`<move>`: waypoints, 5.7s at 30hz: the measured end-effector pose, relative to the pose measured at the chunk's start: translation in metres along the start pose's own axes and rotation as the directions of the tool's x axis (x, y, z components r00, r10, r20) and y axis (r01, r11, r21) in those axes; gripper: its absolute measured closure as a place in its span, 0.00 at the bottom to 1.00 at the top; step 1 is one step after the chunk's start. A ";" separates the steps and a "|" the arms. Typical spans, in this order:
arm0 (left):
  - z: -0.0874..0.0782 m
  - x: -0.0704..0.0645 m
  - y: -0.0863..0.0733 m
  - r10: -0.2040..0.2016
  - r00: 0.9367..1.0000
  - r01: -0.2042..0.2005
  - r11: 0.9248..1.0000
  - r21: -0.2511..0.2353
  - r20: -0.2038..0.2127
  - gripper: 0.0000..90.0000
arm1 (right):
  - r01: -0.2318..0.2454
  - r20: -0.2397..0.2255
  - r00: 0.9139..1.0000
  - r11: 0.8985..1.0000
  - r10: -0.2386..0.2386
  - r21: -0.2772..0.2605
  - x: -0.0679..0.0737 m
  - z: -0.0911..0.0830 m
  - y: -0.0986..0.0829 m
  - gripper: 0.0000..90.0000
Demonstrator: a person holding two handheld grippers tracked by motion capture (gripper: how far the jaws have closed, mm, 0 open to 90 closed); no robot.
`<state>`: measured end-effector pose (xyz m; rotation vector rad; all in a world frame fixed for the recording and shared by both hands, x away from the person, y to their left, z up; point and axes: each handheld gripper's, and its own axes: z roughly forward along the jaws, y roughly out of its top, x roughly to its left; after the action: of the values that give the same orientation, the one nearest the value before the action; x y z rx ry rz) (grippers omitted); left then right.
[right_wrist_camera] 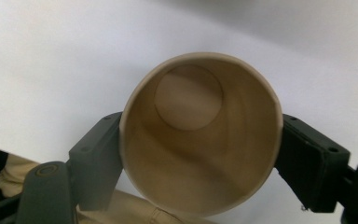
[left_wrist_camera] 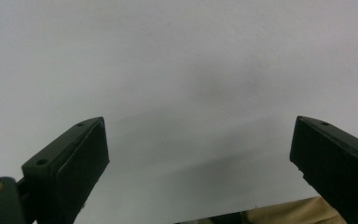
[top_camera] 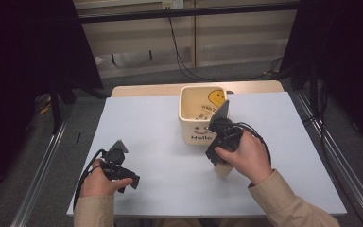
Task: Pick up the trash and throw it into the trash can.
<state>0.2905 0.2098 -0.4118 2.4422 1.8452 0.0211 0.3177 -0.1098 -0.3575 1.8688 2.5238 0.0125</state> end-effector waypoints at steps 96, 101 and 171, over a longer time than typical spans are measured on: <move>-0.006 0.004 -0.005 -0.016 0.999 0.016 1.000 -0.015 0.046 0.06 | -0.059 0.071 0.996 0.997 0.062 -0.045 -0.026 -0.166 0.141 0.24; -0.006 0.004 -0.005 -0.010 0.999 0.010 1.000 -0.013 0.048 0.06 | -0.052 0.082 0.995 0.998 0.055 -0.048 -0.023 -0.160 0.144 0.24; -0.007 0.008 -0.014 -0.022 0.999 0.023 1.000 -0.017 0.045 0.06 | -0.018 0.094 0.995 0.997 0.025 -0.072 -0.031 -0.179 0.122 0.09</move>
<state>0.2787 0.2220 -0.4059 2.3900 1.8457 -0.0192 0.4428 -0.1051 -0.1774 1.8248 2.4087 0.0125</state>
